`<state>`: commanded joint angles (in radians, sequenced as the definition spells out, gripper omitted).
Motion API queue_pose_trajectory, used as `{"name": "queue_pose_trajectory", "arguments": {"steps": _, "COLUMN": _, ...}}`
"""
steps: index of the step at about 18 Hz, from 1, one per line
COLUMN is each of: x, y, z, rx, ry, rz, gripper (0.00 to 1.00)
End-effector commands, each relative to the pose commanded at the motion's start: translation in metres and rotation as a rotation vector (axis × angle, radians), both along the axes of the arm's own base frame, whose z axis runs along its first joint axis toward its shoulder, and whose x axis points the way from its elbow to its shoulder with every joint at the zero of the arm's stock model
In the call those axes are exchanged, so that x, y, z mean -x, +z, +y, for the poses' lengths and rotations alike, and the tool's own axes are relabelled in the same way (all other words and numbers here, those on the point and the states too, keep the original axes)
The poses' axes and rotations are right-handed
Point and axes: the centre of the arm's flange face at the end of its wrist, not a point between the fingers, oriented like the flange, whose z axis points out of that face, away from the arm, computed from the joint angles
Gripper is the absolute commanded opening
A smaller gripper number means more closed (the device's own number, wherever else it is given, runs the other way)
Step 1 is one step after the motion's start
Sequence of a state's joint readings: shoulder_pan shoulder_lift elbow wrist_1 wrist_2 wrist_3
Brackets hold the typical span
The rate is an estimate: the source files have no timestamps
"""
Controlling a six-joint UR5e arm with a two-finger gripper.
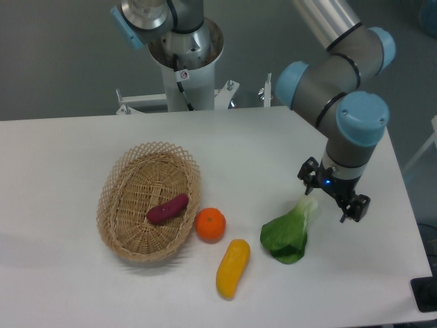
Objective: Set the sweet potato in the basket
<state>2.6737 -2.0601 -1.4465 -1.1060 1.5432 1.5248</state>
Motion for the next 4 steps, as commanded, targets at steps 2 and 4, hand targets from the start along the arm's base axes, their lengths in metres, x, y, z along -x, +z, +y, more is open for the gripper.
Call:
{"name": "queue_pose_trajectory", "arguments": {"steps": 2, "x": 0.0, "y": -0.0034, "z": -0.0012, "rx": 0.001, "ry": 0.0, "rz": -0.003, "gripper": 1.0}}
{"name": "queue_pose_trajectory", "arguments": {"steps": 4, "x": 0.0, "y": -0.0078, "z": -0.0012, "rx": 0.004, "ry": 0.0, "rz": -0.008, "gripper": 1.0}}
